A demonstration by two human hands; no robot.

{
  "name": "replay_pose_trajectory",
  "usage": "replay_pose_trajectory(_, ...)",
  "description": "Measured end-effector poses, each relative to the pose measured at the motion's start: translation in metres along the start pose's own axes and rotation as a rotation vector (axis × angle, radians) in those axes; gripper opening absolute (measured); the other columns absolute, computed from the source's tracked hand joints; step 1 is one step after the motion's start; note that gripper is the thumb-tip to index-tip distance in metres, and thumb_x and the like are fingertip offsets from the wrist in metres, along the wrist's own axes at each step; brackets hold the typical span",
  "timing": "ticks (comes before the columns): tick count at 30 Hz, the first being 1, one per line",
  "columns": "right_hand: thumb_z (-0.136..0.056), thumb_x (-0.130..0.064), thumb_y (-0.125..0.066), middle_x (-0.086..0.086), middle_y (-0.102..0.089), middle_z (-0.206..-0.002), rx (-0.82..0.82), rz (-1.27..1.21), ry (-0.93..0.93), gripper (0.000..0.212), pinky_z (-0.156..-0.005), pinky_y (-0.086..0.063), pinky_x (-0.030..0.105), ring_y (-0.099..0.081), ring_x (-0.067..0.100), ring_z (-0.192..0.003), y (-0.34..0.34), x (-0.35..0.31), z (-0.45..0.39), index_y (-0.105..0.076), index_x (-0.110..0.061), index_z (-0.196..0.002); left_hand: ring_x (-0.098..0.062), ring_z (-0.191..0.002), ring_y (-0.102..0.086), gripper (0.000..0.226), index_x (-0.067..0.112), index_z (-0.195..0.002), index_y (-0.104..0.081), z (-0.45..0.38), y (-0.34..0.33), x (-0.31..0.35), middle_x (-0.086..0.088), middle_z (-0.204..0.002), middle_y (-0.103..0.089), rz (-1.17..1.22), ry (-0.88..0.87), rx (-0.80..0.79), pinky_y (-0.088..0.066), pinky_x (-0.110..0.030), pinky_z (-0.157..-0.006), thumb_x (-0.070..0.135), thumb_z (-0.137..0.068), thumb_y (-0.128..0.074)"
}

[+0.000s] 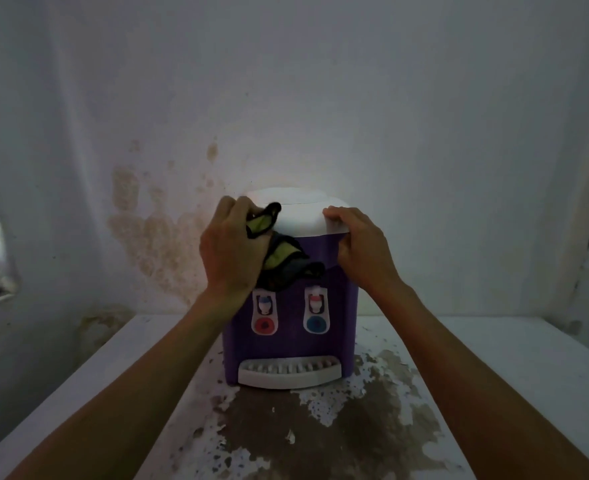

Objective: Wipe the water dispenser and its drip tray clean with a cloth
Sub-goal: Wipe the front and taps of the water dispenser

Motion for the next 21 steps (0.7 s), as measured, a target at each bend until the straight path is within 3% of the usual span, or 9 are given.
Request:
replay_pose_trajectory(4, -0.083, 0.005, -0.051, -0.001, -0.058, -0.136, 0.019, 0.001, 0.001, 0.055, -0.102, -0.050, 0.034, -0.055, 0.018, -0.123, -0.003, 0.000, 0.000, -0.057, -0.019, -0.132, -0.013, -0.074, -0.056, 0.013, 0.014, -0.095, -0.073, 0.002, -0.011, 0.007, 0.003, -0.091, -0.064, -0.031, -0.104, -0.118, -0.045, -0.025, -0.060, 0.024, -0.086, -0.075)
replay_pose_trajectory(8, -0.084, 0.004, -0.052, -0.001, -0.057, -0.136, 0.030, 0.002, 0.010, 0.054, -0.100, -0.052, 0.036, -0.053, 0.019, -0.123, -0.004, -0.001, 0.001, -0.056, -0.019, -0.133, -0.011, -0.088, -0.060, 0.044, 0.016, -0.121, -0.072, 0.039, -0.028, 0.014, 0.004, -0.107, -0.063, -0.014, -0.299, -0.346, -0.057, -0.028, -0.071, 0.039, -0.084, -0.079)
replay_pose_trajectory(12, -0.085, 0.003, -0.053, 0.000, -0.058, -0.136, 0.023, 0.001, 0.011, 0.052, -0.100, -0.052, 0.037, -0.054, 0.019, -0.123, -0.003, -0.003, 0.001, -0.056, -0.018, -0.133, -0.009, -0.094, -0.059, 0.054, 0.018, -0.127, -0.070, 0.047, -0.029, 0.014, 0.006, -0.111, -0.058, -0.057, -0.390, -0.380, -0.058, -0.027, -0.065, 0.057, -0.090, -0.065)
replay_pose_trajectory(17, -0.085, 0.003, -0.054, 0.001, -0.058, -0.137, 0.021, 0.008, 0.003, 0.052, -0.102, -0.052, 0.038, -0.054, 0.020, -0.124, -0.003, -0.004, 0.001, -0.056, -0.017, -0.133, -0.016, -0.090, -0.064, 0.031, 0.015, -0.118, -0.075, 0.044, -0.029, 0.015, 0.001, -0.108, -0.063, -0.074, -0.375, -0.326, -0.060, -0.035, -0.063, 0.027, -0.089, -0.076)
replay_pose_trajectory(21, -0.084, 0.003, -0.054, 0.000, -0.057, -0.138, 0.012, 0.013, 0.001, 0.054, -0.102, -0.050, 0.036, -0.053, 0.019, -0.125, -0.004, -0.006, 0.001, -0.056, -0.017, -0.134, -0.019, -0.087, -0.067, 0.025, 0.010, -0.111, -0.077, 0.040, -0.032, 0.017, -0.003, -0.105, -0.069, -0.060, -0.352, -0.260, -0.061, -0.033, -0.071, 0.021, -0.089, -0.077)
Point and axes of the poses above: each hand's wrist, its own z-axis away from the middle knuckle, its own y-axis out of the back of the hand, x = y × z, the point moved 6 cm from there along -z, towards the middle knuckle
